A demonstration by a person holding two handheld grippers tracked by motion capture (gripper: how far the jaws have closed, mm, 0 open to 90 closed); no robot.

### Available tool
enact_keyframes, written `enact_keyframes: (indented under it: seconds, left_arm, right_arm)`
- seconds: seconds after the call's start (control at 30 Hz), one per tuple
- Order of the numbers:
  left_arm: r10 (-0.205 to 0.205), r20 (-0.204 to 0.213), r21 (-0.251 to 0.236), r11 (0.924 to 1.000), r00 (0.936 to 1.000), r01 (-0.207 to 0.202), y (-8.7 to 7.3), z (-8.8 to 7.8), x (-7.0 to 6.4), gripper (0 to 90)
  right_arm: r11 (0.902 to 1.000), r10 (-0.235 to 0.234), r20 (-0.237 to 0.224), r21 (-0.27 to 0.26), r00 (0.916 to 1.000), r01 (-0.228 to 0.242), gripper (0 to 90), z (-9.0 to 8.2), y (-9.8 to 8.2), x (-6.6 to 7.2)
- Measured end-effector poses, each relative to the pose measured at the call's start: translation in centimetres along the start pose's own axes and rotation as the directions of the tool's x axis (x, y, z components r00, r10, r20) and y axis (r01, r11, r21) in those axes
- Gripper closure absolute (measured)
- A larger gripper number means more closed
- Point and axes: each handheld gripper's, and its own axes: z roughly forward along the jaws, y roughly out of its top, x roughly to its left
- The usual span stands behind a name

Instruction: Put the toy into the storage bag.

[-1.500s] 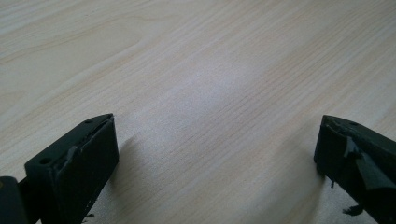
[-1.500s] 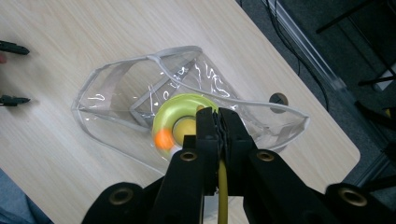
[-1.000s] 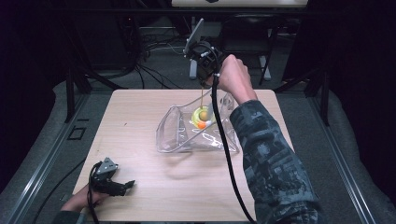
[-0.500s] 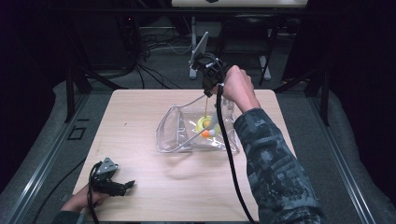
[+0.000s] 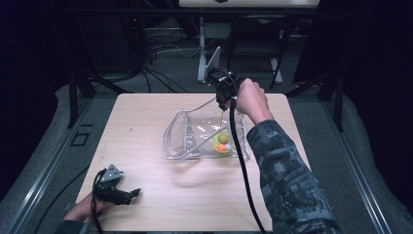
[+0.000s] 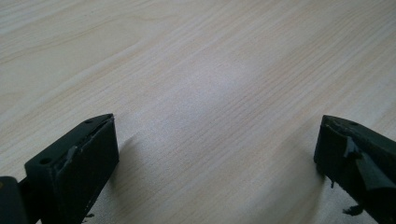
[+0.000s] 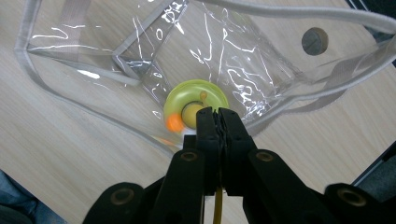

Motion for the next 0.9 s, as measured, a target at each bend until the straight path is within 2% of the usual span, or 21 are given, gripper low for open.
enact_keyframes:
  seconds: [0.13, 0.33, 0.63, 0.9]
  left_arm:
    - [0.000, 0.000, 0.000, 1.0000, 1.0000, 0.000, 0.0, 0.0, 0.0, 0.1]
    - [0.000, 0.000, 0.000, 1.0000, 1.0000, 0.000, 0.0, 0.0, 0.0, 0.1]
    - [0.000, 0.000, 0.000, 1.0000, 1.0000, 0.000, 0.0, 0.0, 0.0, 0.1]
    - [0.000, 0.000, 0.000, 1.0000, 1.0000, 0.000, 0.0, 0.0, 0.0, 0.1]
  right_arm:
    - [0.9998, 0.003, 0.017, 0.021, 0.9999, -0.003, 87.7, 0.4, -0.2, -0.2]
    - [0.9995, 0.022, 0.032, 0.023, 0.9992, -0.023, 87.7, 1.0, -0.6, -0.6]
    - [0.9982, 0.040, 0.025, 0.044, 0.9989, -0.041, 87.6, 2.4, -1.2, -1.0]
    - [0.9979, 0.048, 0.018, 0.042, 0.9987, -0.048, 86.4, 2.5, -1.4, -1.1]
